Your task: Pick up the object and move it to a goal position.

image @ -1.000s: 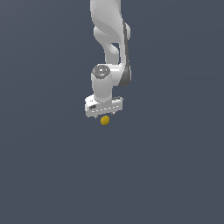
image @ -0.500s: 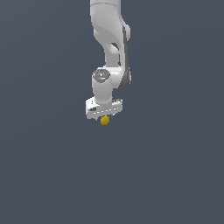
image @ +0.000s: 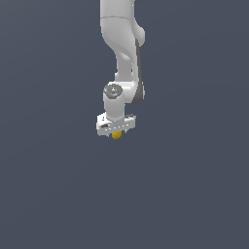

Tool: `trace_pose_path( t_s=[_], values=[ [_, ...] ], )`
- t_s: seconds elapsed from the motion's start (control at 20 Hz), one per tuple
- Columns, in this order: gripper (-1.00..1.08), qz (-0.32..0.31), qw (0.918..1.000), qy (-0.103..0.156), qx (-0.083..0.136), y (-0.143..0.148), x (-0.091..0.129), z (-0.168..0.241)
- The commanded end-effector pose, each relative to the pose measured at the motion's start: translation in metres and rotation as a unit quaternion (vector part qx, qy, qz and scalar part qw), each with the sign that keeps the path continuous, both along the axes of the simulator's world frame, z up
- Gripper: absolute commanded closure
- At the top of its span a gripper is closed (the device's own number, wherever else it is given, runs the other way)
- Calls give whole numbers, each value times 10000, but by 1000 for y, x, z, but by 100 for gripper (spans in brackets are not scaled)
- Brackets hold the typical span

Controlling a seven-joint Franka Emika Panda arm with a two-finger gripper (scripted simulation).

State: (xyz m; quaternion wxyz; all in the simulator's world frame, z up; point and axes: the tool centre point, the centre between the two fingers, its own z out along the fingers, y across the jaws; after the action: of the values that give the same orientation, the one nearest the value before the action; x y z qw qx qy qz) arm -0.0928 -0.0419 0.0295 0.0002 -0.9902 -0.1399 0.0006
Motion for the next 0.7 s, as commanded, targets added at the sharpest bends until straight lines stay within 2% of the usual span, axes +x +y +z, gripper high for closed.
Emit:
trace_pose_path(
  t_s=[0.0,0.65],
  values=[
    [108,0,10000,-6,-1,0,0,-1],
    [108,-3,10000,-10,-2,2,2,1]
  ],
)
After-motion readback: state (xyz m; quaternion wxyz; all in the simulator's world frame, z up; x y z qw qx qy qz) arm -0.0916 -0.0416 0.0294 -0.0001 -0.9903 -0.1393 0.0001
